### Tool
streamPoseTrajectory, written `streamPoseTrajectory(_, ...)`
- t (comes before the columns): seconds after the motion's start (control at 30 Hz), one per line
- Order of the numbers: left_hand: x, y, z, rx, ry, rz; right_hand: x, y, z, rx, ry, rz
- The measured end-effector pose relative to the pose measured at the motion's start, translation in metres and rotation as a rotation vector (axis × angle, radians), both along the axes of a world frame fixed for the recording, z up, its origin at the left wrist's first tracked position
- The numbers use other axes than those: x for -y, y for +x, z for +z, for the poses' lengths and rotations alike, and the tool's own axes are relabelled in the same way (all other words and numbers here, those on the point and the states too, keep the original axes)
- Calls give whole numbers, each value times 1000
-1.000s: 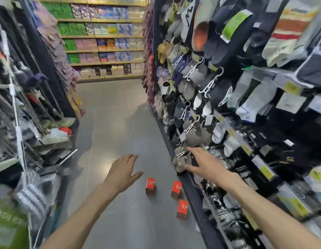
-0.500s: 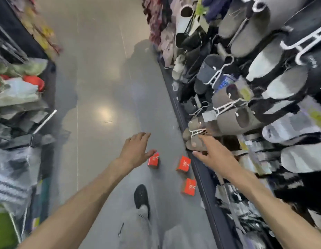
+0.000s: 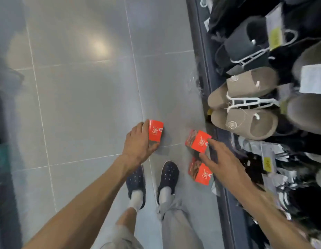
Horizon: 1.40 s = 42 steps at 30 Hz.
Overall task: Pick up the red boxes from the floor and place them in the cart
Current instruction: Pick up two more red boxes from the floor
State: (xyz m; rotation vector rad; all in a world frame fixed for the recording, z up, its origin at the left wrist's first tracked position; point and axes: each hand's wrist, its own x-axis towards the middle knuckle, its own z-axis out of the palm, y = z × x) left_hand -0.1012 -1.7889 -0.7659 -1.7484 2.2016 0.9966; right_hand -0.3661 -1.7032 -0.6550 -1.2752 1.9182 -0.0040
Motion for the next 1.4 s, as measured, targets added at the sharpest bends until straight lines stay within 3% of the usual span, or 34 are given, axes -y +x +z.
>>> streamPoseTrajectory(0.27, -25, -33, -173, 33, 179, 307, -29, 12, -148, 38, 74, -155)
streamPoseTrajectory(0.5, 0, -65, -247, 8, 135, 440, -50, 6, -215, 28, 141, -246)
streamPoseTrajectory(0.67, -4, -49, -230, -39, 115, 370, -43, -5, -218, -27, 145, -270)
streamPoseTrajectory(0.8, -12, -13, -192, -101, 88, 239, -21, -15, -221, -70, 157, -449)
streamPoseTrajectory(1.07, -12, 52, -176, -123, 112, 193, 14, -29, -327, -210, 355, -802)
streamPoseTrajectory(1.2, -19, 74, -192, -143, 107, 210, 24, -31, -364, -342, 329, -971)
streamPoseTrajectory(1.3, -21, 86, -187, -146, 147, 297, 22, -32, -360, -370, 294, -902)
streamPoseTrajectory(1.4, -16, 91, -158, -128, 124, 271, 24, -25, -326, -341, 220, -673)
